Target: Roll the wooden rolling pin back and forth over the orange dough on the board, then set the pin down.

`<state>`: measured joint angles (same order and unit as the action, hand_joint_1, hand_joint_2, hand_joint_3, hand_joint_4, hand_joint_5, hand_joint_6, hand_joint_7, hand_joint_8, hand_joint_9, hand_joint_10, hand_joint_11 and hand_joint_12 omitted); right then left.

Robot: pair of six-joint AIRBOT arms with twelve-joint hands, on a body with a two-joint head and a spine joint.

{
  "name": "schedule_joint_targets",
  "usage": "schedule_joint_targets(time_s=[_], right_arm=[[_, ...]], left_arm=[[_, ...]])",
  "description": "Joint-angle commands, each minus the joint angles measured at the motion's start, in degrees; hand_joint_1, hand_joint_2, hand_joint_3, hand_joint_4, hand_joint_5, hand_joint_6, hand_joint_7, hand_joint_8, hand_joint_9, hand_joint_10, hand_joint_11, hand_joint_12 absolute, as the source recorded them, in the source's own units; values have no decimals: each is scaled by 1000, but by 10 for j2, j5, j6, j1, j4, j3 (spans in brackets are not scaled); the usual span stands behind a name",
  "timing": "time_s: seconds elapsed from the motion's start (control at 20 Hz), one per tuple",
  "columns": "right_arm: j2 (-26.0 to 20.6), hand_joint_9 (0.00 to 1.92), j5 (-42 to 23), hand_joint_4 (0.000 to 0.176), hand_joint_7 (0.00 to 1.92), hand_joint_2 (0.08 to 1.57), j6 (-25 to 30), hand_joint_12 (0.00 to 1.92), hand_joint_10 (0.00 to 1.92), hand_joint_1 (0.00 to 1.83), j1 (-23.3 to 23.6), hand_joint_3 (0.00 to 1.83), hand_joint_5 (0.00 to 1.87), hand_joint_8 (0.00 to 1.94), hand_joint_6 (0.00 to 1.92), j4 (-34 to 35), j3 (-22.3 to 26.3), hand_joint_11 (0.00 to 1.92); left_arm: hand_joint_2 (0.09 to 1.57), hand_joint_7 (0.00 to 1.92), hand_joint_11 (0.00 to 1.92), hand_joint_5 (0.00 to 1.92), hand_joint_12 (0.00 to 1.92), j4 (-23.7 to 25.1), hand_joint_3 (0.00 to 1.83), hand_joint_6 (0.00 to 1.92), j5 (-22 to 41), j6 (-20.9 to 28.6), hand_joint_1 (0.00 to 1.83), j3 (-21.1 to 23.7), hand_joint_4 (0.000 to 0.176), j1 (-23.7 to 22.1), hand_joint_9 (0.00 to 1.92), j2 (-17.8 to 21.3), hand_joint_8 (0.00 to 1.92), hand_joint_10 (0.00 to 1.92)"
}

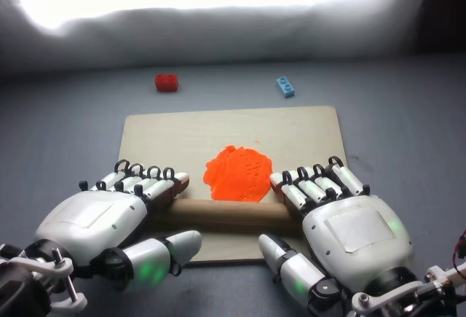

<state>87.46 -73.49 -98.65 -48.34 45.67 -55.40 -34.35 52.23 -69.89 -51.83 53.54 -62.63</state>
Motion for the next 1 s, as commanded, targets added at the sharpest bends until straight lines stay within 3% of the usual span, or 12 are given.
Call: schedule_joint_targets(time_s=[0.0,0.45,0.7,0.95], right_arm=[[-2,376,-32,0,355,1369,0,850,4,0,-3,0,294,0,1,-23,2,0],[-2,371,-30,0,354,1371,1,847,3,0,1,0,305,3,4,-23,-5,0],[-2,379,-33,0,354,1372,0,850,6,0,6,0,301,3,2,-23,-5,0],[-5,371,-37,0,357,1372,2,802,4,0,12,0,306,3,3,-36,-5,0]], left_arm=[[1385,196,0,148,175,25,0,3,38,8,0,2,0,2,185,3,2,0],[1387,182,0,135,95,25,1,1,49,10,0,1,0,8,162,4,0,0],[1385,214,0,164,263,26,0,5,49,10,0,0,0,6,204,7,3,8],[1389,192,0,130,152,26,2,2,49,10,0,-2,0,-5,174,15,3,7]])
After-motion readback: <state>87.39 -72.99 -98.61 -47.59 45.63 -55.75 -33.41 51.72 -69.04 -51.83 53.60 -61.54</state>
